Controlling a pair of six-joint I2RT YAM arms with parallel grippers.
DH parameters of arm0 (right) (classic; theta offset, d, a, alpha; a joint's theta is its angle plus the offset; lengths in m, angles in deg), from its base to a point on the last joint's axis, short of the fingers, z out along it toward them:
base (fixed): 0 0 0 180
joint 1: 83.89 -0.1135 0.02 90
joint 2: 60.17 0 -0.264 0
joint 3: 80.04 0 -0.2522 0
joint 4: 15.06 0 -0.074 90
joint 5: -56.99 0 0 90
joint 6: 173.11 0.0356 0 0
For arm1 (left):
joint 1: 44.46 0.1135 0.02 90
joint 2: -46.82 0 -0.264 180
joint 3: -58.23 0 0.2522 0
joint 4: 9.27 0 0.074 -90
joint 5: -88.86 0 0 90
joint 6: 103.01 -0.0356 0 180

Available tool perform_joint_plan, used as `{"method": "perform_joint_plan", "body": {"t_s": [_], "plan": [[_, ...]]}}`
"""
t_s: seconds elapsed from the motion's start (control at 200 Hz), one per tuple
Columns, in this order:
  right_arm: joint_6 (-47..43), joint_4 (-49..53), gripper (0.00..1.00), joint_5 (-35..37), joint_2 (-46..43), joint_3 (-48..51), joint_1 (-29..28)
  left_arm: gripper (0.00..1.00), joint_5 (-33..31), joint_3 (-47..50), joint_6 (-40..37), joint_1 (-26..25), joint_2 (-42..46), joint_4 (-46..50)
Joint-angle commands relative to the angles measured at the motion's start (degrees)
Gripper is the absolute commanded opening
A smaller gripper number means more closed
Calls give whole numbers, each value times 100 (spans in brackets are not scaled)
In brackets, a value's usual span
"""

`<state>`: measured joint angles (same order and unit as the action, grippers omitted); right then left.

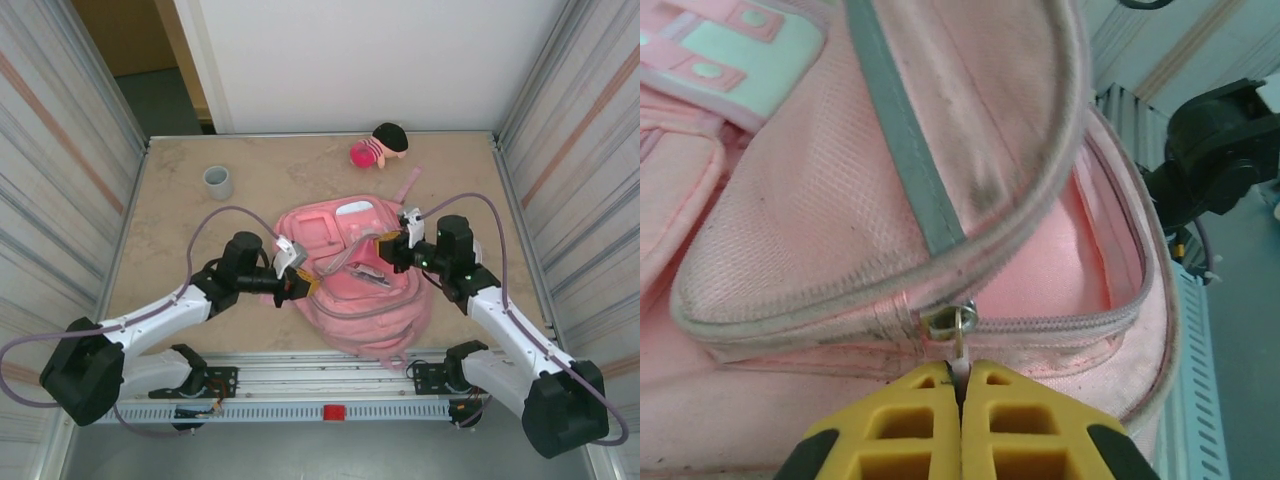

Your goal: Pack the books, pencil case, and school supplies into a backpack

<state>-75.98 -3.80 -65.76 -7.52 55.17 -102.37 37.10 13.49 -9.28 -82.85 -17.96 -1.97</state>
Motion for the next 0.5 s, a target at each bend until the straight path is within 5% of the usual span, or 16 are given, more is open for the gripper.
{"method": "perform_joint_plan", "body": {"t_s": [0.0,0.13,0.271,0.496], "plan": [[437,719,43,324,-490,-424,-41,0,-462,-110,102,-38,162,124],[2166,1961,56,645,-1035,-549,-92,0,-595,-141,6,-28,86,236],[3702,3377,58,448,-1599,-716,-218,0,-785,-156,-99,-28,44,357],[6035,3268,63,782,-2922,-13,-1341,0,-777,-109,-152,-19,49,302]]}}
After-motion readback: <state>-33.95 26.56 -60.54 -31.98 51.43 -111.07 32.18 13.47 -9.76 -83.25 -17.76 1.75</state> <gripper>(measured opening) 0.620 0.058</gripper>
